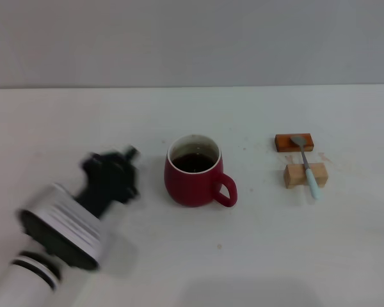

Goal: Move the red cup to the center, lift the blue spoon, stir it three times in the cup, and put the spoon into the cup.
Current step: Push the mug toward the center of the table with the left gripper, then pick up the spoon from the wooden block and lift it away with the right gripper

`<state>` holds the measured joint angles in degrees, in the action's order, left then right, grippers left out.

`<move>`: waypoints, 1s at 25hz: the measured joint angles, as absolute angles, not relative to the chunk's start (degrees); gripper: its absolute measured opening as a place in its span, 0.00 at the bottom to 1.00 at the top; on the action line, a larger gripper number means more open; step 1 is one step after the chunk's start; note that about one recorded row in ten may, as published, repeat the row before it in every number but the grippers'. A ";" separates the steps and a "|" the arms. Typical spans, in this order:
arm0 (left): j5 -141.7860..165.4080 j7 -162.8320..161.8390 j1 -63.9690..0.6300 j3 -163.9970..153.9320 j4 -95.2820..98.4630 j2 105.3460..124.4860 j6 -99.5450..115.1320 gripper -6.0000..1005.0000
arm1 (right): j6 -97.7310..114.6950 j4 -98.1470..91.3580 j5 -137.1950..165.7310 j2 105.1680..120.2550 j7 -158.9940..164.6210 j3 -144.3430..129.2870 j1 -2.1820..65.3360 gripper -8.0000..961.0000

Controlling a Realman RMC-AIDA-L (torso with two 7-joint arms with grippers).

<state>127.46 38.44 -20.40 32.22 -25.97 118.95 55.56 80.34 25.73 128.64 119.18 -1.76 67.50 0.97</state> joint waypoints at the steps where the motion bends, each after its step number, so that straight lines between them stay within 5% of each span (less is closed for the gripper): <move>1: 127.46 38.44 -20.40 32.22 -25.97 118.95 55.56 0.04 | 80.34 25.73 128.62 119.18 -1.84 67.32 0.97 0.71; 10: 124.95 15.23 -15.08 62.61 -23.85 118.32 61.35 0.04 | 80.34 25.91 128.38 119.18 -2.20 66.86 1.06 0.71; 25: 125.77 0.75 -15.86 68.22 -20.62 117.68 61.58 0.12 | 79.79 26.33 128.27 119.37 -2.33 64.43 0.85 0.71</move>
<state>125.77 0.75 -15.86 68.22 -20.62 117.68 61.58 79.79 26.33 128.27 119.37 -2.33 64.43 0.85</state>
